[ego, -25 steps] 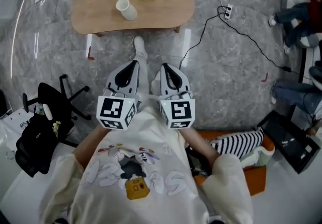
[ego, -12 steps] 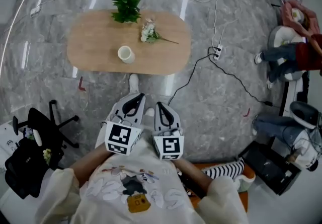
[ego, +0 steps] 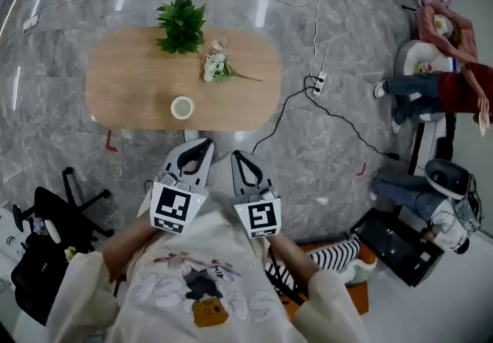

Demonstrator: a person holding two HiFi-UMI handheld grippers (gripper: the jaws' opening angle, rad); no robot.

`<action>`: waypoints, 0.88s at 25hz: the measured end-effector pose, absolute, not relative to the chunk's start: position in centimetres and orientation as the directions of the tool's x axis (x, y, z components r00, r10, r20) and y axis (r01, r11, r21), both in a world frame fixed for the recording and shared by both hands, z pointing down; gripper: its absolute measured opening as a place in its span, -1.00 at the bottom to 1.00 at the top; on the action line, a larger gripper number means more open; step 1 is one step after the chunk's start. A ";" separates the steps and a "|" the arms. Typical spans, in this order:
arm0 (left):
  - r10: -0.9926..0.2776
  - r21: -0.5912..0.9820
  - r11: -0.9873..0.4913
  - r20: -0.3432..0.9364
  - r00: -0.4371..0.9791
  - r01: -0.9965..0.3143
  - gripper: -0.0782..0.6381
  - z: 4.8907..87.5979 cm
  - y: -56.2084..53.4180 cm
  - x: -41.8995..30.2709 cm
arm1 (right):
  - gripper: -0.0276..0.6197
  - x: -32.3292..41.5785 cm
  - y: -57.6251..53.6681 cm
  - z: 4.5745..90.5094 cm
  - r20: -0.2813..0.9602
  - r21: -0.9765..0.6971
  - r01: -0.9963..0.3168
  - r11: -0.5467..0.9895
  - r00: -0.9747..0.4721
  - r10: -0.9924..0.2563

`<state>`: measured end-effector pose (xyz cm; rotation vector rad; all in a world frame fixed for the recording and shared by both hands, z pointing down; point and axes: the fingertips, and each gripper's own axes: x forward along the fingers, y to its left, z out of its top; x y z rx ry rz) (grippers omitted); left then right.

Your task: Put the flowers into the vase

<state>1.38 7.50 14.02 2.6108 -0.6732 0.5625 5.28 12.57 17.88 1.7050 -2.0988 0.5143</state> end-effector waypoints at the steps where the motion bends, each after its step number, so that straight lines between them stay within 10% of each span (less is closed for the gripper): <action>1: -0.362 0.253 -0.816 0.479 0.800 -0.520 -0.76 14.5 6.9 1.5 | -0.91 5.7 11.9 18.2 0.519 -0.041 -0.979 0.202 -0.193 -0.832; 22: -0.365 0.323 -0.667 0.644 0.672 -0.671 -0.76 24.8 3.4 4.2 | -0.90 10.8 3.9 27.6 0.645 -0.019 -0.930 0.367 -0.291 -0.707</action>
